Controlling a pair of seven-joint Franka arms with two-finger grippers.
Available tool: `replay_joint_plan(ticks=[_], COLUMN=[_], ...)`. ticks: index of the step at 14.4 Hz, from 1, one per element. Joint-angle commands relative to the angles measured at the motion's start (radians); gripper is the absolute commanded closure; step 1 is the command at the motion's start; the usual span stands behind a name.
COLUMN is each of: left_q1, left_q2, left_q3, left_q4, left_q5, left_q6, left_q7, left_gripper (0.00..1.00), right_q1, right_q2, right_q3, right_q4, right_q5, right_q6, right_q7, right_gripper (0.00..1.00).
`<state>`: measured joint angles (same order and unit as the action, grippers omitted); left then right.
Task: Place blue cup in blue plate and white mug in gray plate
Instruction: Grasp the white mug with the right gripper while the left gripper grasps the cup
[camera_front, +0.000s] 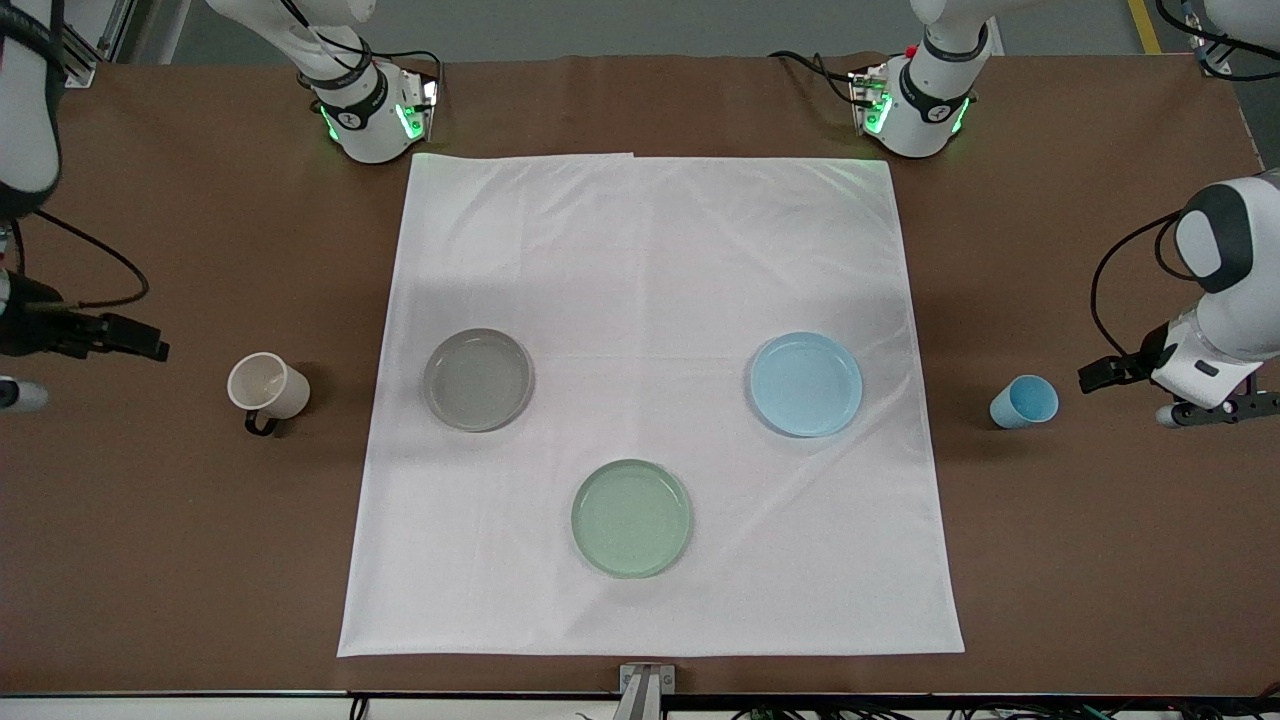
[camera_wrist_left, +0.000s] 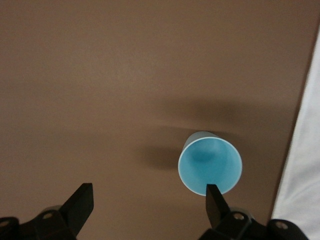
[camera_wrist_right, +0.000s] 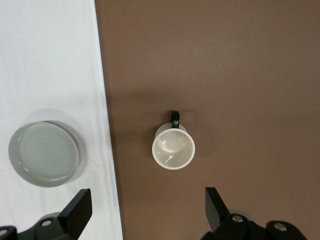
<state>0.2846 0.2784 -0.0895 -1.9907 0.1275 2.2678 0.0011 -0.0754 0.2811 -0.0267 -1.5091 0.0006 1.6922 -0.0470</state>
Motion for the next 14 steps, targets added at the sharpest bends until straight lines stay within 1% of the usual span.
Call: replay_joint_plan(ticks=[1,3,5,7,9,10,11,13,14], left_q1=[0.008,0.007,0.005,0.005,-0.001,-0.001,-0.001,-0.001,0.002], left_q2=[0.037,0.065,0.102,0.133,0.139,0.140,0.142,0.142,0.140], left_q3=[-0.010,-0.013,-0.015,-0.016,-0.018,-0.024,-0.039,-0.048,-0.062], left_q4=[-0.002,-0.007,-0.007,-0.007,-0.010,-0.014,-0.014,-0.014,-0.014], left_q5=[0.006,0.003,0.001,0.000,-0.002,-0.003,-0.003,-0.005,-0.005], left_q6=[0.030,0.036,0.065,0.073,0.073,0.073,0.073,0.072,0.072], left_q7=[-0.004,-0.004,-0.004,-0.006,-0.009,-0.012,-0.012,-0.016,-0.021], left_gripper=[0.06,0.13,0.19,0.29,0.45,0.53,0.63,0.84,0.92], right_q1=[-0.017,-0.017,-0.024,-0.030,-0.047,-0.052,-0.053,-0.057,-0.061], right_q2=[0.091,0.125,0.171,0.207,0.224,0.228,0.231,0.239,0.244], right_q3=[0.004,0.004,0.004,0.004,0.004,0.004,0.004,0.004,0.004], right_q4=[-0.089,-0.175,-0.235,-0.287,-0.327,-0.341,-0.350,-0.359,-0.371], right_q5=[-0.007,-0.007,-0.007,-0.007,-0.005,-0.005,-0.005,-0.005,-0.005], right_q6=[0.168,0.307,0.436,0.553,0.631,0.645,0.649,0.652,0.653], right_q7=[0.006,0.006,0.004,-0.031,-0.066,-0.070,-0.071,-0.071,-0.071], right_gripper=[0.00,0.00,0.00,0.00,0.00,0.00,0.00,0.00,0.00])
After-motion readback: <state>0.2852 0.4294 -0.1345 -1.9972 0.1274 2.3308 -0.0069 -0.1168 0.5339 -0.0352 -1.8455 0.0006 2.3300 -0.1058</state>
